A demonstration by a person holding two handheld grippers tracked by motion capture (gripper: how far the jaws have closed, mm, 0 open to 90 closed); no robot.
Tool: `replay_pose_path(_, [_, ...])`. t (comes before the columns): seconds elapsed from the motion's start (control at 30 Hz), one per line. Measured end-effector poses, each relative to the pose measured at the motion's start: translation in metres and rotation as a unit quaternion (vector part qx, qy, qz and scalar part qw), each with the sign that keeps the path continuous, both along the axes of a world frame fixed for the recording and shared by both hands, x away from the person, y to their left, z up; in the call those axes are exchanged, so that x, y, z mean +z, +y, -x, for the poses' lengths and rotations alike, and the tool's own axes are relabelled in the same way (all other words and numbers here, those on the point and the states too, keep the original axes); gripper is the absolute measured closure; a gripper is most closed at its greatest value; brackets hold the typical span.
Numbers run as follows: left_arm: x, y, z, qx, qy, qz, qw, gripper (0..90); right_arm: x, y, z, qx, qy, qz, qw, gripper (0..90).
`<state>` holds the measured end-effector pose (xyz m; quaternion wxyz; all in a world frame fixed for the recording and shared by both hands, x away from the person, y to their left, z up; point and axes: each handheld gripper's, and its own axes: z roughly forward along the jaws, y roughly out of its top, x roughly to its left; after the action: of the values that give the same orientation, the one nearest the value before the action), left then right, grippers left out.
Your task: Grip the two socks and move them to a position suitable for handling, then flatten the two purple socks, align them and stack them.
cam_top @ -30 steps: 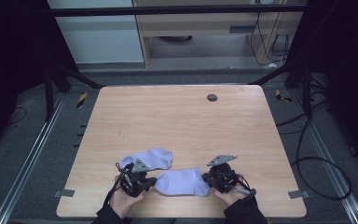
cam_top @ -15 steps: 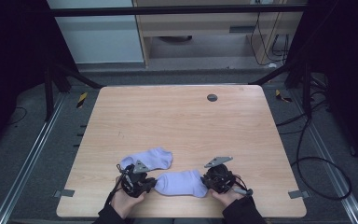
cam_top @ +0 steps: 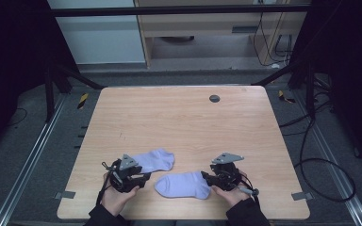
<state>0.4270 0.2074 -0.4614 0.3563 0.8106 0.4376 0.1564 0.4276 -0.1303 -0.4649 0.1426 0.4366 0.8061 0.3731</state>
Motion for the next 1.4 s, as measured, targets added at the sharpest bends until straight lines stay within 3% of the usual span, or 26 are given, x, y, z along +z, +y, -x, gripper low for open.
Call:
replay_pose_path(0.37, [0.002, 0.035, -0.015, 0.045, -0.011, 0.01, 0.9989, 43.2, 0.021, 0.006, -0.017, -0.009, -0.018, -0.035, 0.9992, 47.7])
replay_pose_path(0.73, [-0.005, 0.062, -0.028, 0.076, 0.005, 0.008, 0.9971, 41.6, 0.021, 0.035, -0.043, -0.007, -0.007, -0.039, 0.9992, 44.3])
replay_pose_path(1.1, [-0.009, 0.073, -0.035, 0.097, 0.009, 0.0, 0.9952, 43.8, 0.017, 0.062, -0.063, -0.003, -0.004, -0.038, 0.9993, 45.9])
replay_pose_path(1.4, [-0.018, 0.074, -0.044, 0.1, 0.017, -0.015, 0.9947, 48.9, 0.01, 0.098, -0.077, 0.011, 0.004, -0.03, 0.9995, 49.5])
